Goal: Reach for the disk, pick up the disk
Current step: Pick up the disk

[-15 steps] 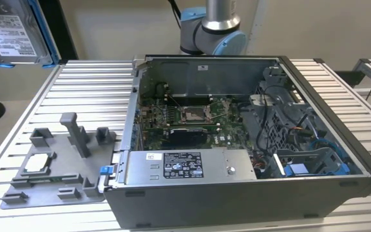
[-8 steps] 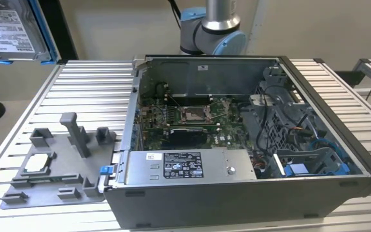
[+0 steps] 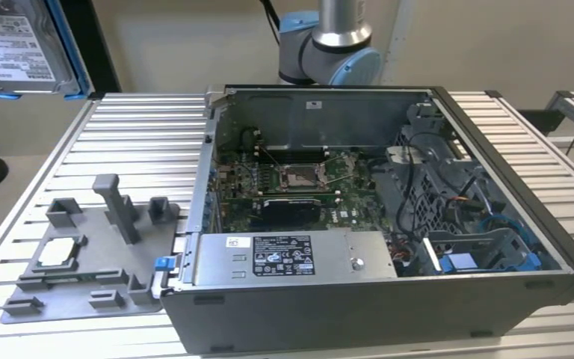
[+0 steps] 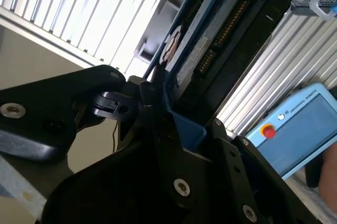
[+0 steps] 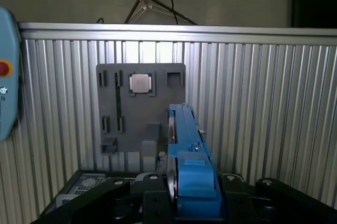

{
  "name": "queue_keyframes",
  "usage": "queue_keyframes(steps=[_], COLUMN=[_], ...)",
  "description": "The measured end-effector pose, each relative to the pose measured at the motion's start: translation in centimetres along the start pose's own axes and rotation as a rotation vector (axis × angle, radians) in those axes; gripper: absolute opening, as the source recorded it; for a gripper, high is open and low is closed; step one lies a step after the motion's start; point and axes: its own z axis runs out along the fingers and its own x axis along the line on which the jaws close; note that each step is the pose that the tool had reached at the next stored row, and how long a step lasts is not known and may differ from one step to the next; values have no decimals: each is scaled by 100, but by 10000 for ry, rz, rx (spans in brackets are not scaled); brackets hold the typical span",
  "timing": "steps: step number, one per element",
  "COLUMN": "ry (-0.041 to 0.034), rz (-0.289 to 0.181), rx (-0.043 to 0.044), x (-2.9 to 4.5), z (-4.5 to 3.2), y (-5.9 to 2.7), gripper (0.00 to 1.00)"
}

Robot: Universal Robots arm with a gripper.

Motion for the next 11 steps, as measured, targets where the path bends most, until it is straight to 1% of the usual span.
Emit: queue_keyframes(steps=[11], ry=[1], rz=[1], rx=[-3], x=[0], z=[15], y=[-146], gripper=[0])
